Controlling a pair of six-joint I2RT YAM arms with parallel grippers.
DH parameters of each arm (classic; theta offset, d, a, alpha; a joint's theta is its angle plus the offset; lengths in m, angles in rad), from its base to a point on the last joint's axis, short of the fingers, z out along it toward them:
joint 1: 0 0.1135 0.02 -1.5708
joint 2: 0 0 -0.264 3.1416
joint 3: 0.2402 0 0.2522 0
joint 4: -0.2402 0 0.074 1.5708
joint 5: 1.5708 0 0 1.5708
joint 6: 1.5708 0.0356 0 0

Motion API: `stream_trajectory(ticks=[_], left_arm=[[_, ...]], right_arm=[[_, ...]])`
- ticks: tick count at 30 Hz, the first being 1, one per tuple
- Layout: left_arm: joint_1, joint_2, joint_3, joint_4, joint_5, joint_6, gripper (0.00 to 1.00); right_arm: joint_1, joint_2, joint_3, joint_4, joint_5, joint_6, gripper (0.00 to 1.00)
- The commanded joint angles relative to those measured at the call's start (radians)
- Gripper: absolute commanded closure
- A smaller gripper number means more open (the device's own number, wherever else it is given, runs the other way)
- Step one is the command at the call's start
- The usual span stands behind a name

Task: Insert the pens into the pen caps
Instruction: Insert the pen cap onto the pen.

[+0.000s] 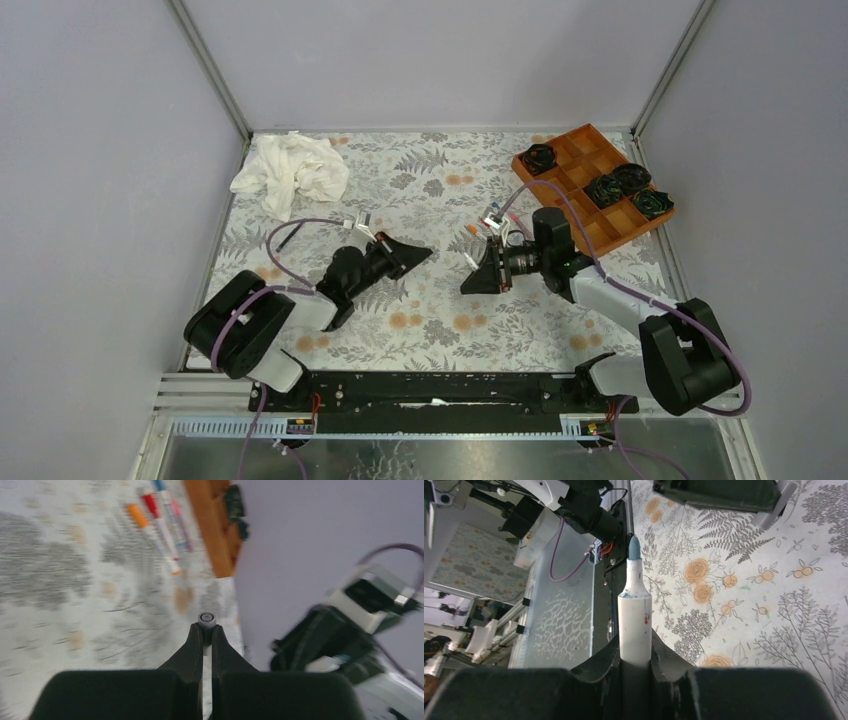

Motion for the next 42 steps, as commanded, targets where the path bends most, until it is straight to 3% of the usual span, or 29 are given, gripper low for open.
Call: stream_trajectory(ticks=[1, 10, 22, 29, 42], left_arm=[[-0.103, 0.072, -0.043, 0.615, -0.224, -0.244, 1.00], [-0.204, 0.057, 0.008, 0.642, -0.388, -0.179, 1.00], [-0.233, 0.090, 0.058, 0.639, -0.375, -0.187, 1.00], [-0.239, 0.101, 0.072, 0.621, -0.321, -0.223, 1.00], [-0.258, 0.044, 0.081, 0.483, -0.302, -0.188, 1.00]], right_arm=[[0.039, 0.050, 0.004, 0.212, 0.048, 0.223, 1.00], [0.042, -0.007, -0.029, 0.337, 0.066, 0.387, 1.00], [0.047, -0.001, -0.021, 0.365, 0.060, 0.426, 1.00], [0.048, -0.004, 0.013, 0.258, 0.070, 0.345, 1.00], [0.048, -0.016, 0.020, 0.250, 0.071, 0.339, 1.00]])
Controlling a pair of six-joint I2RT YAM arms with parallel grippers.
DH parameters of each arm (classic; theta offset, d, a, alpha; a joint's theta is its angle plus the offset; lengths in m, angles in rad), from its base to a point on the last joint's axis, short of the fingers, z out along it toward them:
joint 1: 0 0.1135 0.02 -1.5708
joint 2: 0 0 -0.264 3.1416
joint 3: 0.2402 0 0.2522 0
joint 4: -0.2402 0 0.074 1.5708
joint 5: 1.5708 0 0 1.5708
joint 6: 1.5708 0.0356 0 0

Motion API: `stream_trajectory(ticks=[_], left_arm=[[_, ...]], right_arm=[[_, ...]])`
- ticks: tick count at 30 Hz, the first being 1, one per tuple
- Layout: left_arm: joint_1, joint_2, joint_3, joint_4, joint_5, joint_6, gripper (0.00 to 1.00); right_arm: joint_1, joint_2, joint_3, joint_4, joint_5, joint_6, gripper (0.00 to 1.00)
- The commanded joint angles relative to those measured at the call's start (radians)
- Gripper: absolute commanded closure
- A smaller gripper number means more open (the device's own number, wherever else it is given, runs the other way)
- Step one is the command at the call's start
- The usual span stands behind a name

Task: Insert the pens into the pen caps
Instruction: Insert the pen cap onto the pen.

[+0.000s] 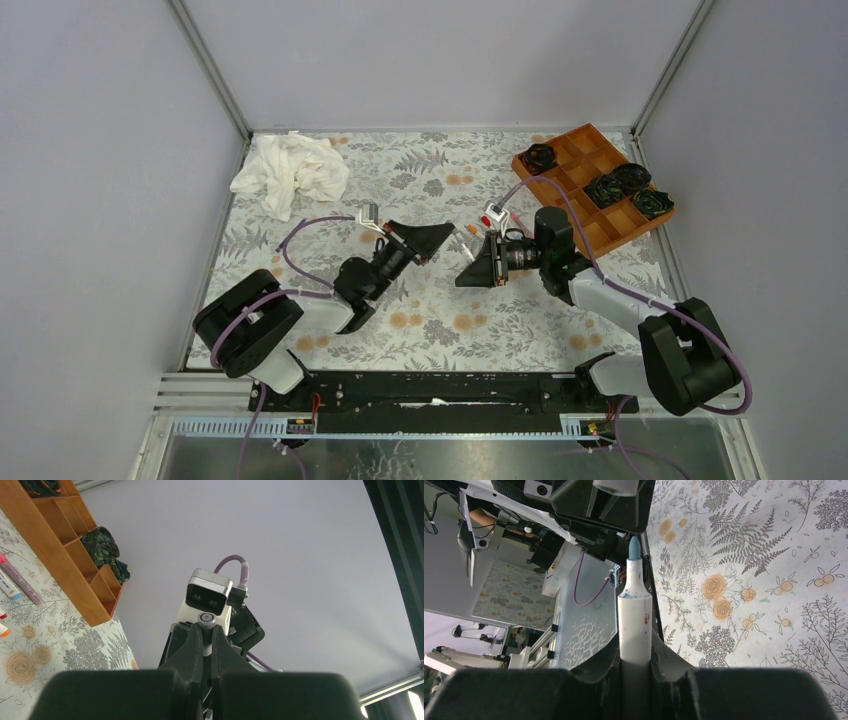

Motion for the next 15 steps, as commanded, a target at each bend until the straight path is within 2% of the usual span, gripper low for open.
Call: stream_trajectory(ticks=[1, 15], left_arm=[[-0.011, -0.015, 0.019, -0.021, 0.011, 0.027, 1.00], [-0.020, -0.020, 0.008, -0.057, 0.014, 0.029, 1.00]], right_arm=[[0.009, -0.034, 0.040, -0.001, 0.009, -0.021, 1.00], [0.009, -0.035, 0.049, -0.023, 0.016, -0.038, 1.00]])
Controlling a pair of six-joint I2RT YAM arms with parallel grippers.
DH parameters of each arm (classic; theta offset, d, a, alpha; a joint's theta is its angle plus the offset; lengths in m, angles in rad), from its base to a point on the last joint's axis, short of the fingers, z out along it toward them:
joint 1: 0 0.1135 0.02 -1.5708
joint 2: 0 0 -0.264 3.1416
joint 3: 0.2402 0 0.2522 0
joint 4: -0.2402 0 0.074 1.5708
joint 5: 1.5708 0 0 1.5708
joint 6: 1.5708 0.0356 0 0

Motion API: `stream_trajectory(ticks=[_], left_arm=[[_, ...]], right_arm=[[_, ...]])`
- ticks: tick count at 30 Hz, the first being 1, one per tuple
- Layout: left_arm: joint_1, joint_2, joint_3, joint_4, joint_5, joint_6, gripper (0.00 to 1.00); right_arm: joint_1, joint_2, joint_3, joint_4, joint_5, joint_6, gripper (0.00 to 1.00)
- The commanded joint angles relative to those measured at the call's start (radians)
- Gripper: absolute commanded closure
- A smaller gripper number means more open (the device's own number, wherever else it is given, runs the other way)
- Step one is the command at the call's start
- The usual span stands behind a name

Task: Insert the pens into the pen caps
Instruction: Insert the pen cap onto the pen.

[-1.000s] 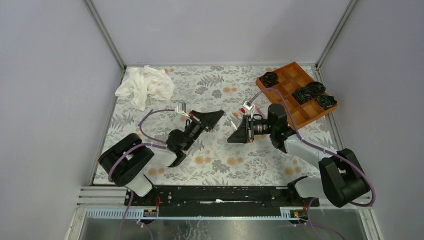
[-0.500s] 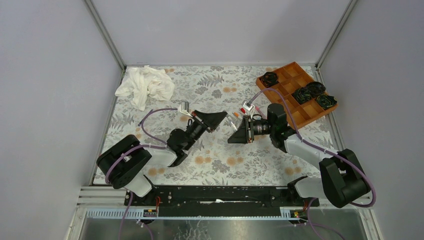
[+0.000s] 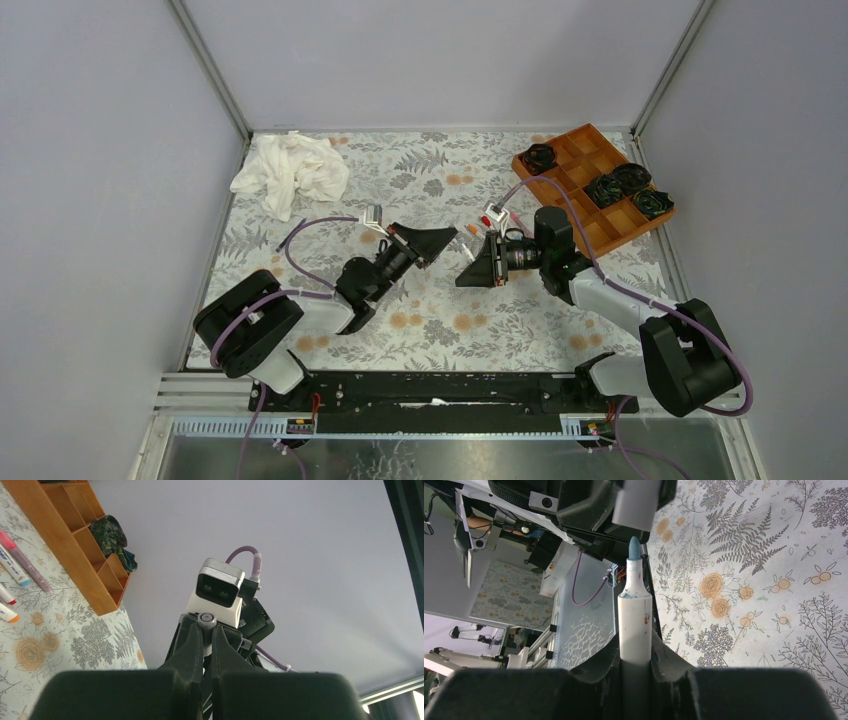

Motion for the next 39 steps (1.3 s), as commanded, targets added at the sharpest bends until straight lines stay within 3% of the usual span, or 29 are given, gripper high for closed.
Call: stream_trajectory(ticks=[1, 27, 39], left_arm=[[-0.008, -0.018, 0.003, -0.017, -0.003, 0.028, 1.00], [-0.008, -0.011, 0.025, -0.015, 0.039, 0.031, 1.00], [-0.020, -0.028, 0.043, -0.123, 0.104, 0.081, 1.00]], right_arm=[[0.008, -0.030, 0.043, 0.006, 0.008, -0.021, 1.00], [0.007, -0.026, 0.052, -0.035, 0.038, -0.041, 1.00], [0.003, -0.027, 0.058, -0.041, 0.050, -0.029, 1.00]])
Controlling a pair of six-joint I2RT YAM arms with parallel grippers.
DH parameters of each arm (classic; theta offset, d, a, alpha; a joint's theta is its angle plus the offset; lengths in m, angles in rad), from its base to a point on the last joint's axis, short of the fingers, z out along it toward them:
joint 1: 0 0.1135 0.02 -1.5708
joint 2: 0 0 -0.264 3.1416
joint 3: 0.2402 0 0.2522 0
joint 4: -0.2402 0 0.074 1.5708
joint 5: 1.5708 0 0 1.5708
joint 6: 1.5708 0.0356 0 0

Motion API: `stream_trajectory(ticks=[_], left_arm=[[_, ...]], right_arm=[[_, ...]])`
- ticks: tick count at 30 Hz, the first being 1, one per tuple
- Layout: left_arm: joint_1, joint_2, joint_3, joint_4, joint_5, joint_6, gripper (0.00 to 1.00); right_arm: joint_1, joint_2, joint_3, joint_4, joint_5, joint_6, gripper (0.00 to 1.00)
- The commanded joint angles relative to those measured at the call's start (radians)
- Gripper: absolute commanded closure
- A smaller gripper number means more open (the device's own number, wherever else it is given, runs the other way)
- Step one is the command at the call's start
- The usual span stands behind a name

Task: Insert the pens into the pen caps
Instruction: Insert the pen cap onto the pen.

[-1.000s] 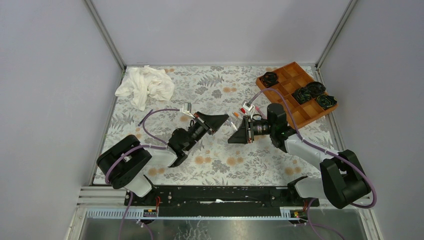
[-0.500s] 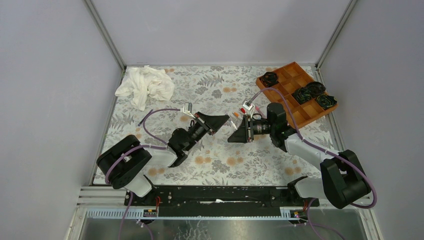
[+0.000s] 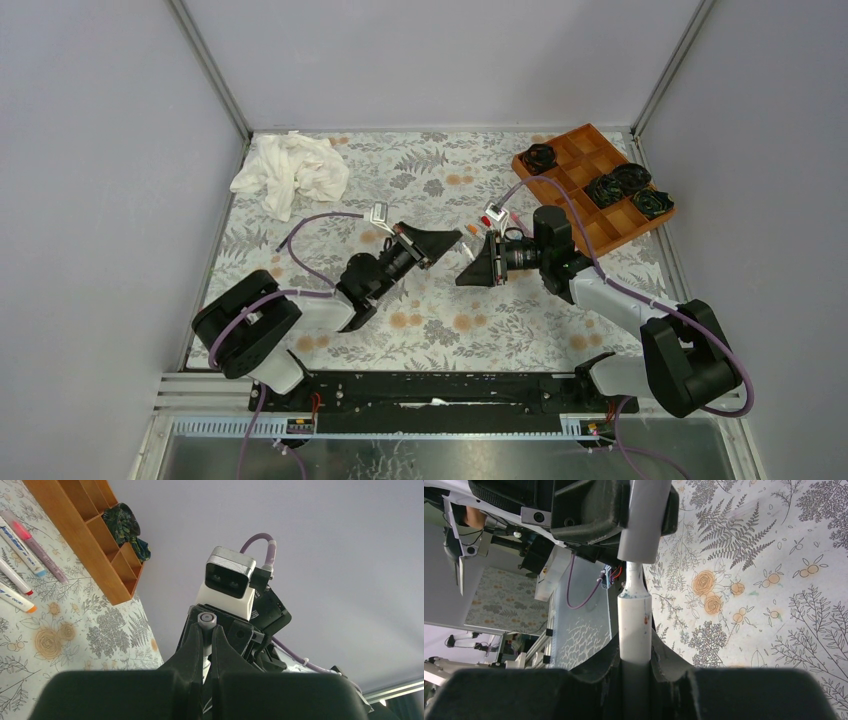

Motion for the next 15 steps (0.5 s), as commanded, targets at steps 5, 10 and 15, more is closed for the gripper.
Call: stream_trajectory(ticks=[5, 10, 15], left_arm=[[-0.023, -0.029, 0.013, -0.033, 0.073, 0.068, 1.00], [-0.024, -0.017, 0.010, 0.015, 0.109, 0.070, 1.00], [-0.031, -0.002, 0.036, 0.025, 0.144, 0.077, 1.00]], right_arm=[[-0.011, -0.018, 0.028, 0.100, -0.011, 0.078, 1.00], [-0.031, -0.019, 0.009, 0.194, -0.028, 0.162, 1.00], [-0.032, -0.018, 0.007, 0.206, -0.029, 0.171, 1.00]])
